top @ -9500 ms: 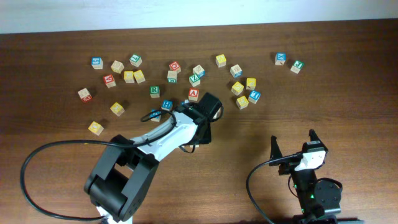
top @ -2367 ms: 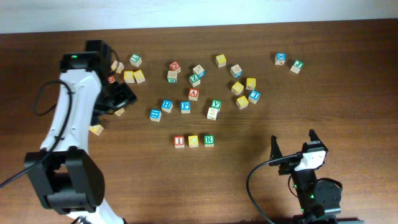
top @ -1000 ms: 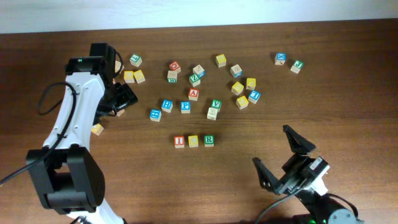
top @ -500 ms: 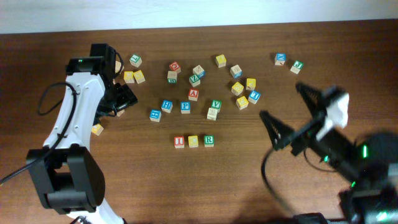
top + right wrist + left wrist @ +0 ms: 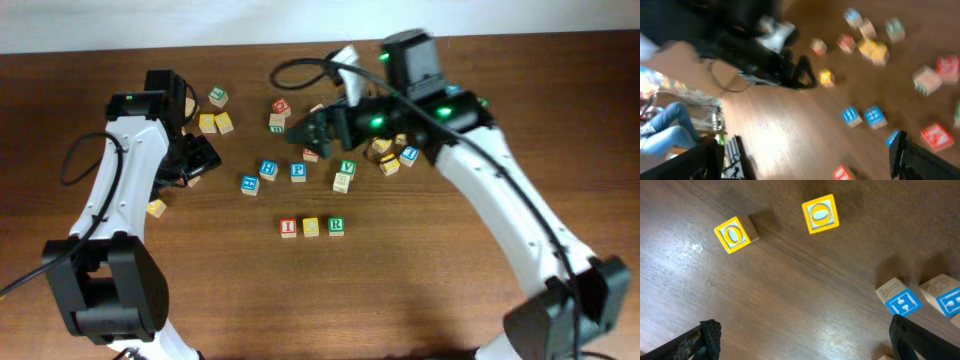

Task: Spell out ICRA
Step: 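Swing the right gripper over the cluster toward the red A block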

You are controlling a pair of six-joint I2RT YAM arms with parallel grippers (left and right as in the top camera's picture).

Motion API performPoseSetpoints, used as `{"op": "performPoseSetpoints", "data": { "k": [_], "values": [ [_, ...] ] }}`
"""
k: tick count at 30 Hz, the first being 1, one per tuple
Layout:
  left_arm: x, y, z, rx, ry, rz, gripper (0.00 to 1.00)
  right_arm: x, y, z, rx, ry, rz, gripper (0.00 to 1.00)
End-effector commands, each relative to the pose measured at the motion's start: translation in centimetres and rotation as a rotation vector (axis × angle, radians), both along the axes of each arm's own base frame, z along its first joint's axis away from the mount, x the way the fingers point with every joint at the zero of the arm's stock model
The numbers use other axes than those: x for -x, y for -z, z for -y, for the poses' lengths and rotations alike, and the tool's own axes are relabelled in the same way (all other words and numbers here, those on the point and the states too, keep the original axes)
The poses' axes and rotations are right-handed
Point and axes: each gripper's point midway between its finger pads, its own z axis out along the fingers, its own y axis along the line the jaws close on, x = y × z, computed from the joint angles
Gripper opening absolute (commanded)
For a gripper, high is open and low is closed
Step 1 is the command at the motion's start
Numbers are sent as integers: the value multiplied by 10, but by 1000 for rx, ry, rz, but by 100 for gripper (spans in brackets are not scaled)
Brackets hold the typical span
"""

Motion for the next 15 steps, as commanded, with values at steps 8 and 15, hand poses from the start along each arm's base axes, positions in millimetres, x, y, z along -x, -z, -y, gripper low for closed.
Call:
{"op": "performPoseSetpoints", "data": {
  "k": [8,15],
  "values": [
    [1,-2,-2,-8,10,2,99,5,64,-3,304,307,-195,98],
    [1,-2,-2,-8,10,2,99,9,66,-4,302,295,-211,98]
  ]
}}
